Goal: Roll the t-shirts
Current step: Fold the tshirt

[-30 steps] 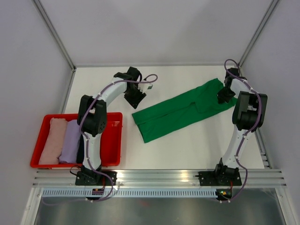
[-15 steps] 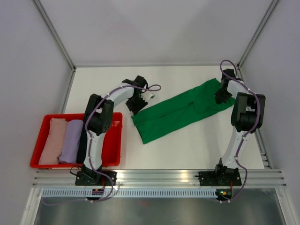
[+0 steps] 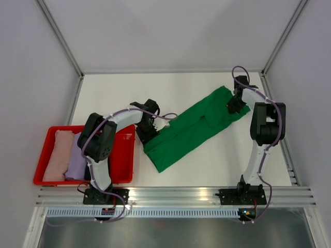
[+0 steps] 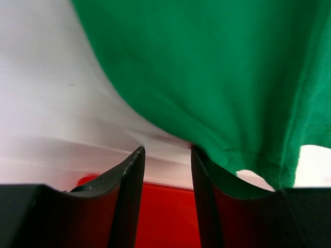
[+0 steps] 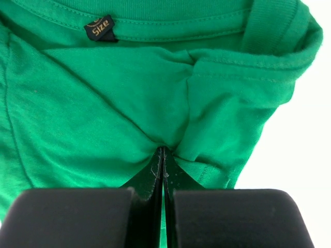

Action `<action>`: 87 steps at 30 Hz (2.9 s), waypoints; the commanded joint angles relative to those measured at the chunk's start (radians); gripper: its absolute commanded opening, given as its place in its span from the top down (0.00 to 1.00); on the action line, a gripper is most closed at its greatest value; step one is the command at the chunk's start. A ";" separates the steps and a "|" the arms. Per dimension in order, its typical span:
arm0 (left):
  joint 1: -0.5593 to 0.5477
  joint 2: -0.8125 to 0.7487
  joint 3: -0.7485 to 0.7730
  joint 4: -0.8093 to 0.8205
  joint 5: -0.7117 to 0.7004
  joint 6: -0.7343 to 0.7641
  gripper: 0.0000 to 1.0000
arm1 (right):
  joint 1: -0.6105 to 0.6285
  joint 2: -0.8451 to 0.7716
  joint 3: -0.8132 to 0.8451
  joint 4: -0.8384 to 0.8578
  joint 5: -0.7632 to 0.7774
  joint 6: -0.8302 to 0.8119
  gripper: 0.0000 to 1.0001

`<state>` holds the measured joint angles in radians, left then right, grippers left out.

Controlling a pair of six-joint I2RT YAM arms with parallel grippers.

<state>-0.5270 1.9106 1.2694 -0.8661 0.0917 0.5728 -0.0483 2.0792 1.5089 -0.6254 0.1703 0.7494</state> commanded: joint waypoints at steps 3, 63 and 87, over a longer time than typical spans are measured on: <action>-0.016 -0.047 -0.110 -0.013 0.111 0.111 0.53 | 0.076 0.128 0.127 -0.040 -0.092 0.061 1.00; -0.054 -0.191 -0.119 -0.002 0.072 0.084 0.51 | 0.025 0.654 0.812 0.274 -0.367 0.211 0.99; -0.051 -0.150 0.057 0.072 0.177 0.041 0.51 | -0.041 -0.073 0.282 0.108 -0.230 -0.176 0.47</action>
<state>-0.5808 1.7546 1.2892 -0.8112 0.2459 0.6640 -0.1062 2.2089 1.9148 -0.4488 -0.0856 0.6674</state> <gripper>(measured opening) 0.492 0.525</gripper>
